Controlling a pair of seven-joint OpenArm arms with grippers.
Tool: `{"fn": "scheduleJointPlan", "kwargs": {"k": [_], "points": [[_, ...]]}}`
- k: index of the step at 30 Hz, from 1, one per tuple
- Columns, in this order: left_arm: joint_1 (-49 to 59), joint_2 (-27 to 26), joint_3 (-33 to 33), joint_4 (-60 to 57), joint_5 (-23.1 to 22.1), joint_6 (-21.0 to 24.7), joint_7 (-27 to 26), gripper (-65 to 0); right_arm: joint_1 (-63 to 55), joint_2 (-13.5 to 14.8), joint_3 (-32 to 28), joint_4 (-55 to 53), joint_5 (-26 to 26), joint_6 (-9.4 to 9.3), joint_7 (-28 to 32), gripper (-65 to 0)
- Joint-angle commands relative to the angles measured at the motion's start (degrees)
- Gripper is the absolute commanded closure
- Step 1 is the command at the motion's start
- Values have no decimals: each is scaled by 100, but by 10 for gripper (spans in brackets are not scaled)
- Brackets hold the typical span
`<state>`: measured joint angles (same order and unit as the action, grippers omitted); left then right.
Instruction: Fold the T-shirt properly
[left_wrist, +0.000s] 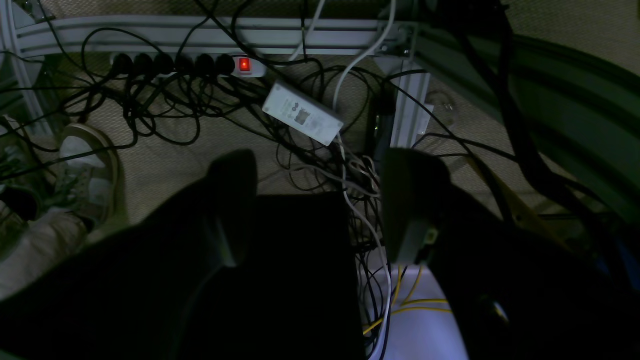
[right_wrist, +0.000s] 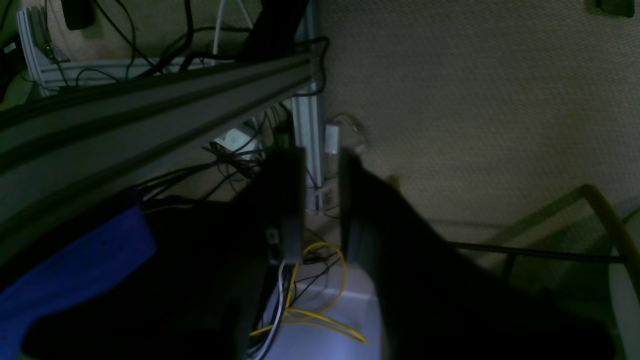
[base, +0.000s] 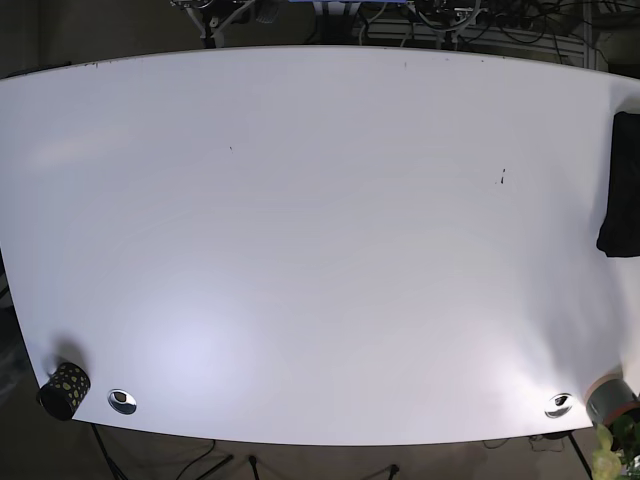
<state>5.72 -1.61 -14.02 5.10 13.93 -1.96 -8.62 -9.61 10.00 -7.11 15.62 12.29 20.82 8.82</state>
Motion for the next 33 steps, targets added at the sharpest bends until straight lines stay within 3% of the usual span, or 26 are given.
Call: {"fn": "scheduleJointPlan", "kwargs": {"k": [1, 12, 33], "points": [[22, -20, 9, 22, 9, -2, -21, -354, -28, 42, 13, -1, 15, 41, 46, -108], [22, -20, 9, 30, 9, -11, -21, -354, -20, -99, 13, -1, 15, 41, 46, -108], [22, -28, 9, 30, 9, -11, -21, -356, -11, -116, 13, -1, 15, 41, 46, -108]]}}
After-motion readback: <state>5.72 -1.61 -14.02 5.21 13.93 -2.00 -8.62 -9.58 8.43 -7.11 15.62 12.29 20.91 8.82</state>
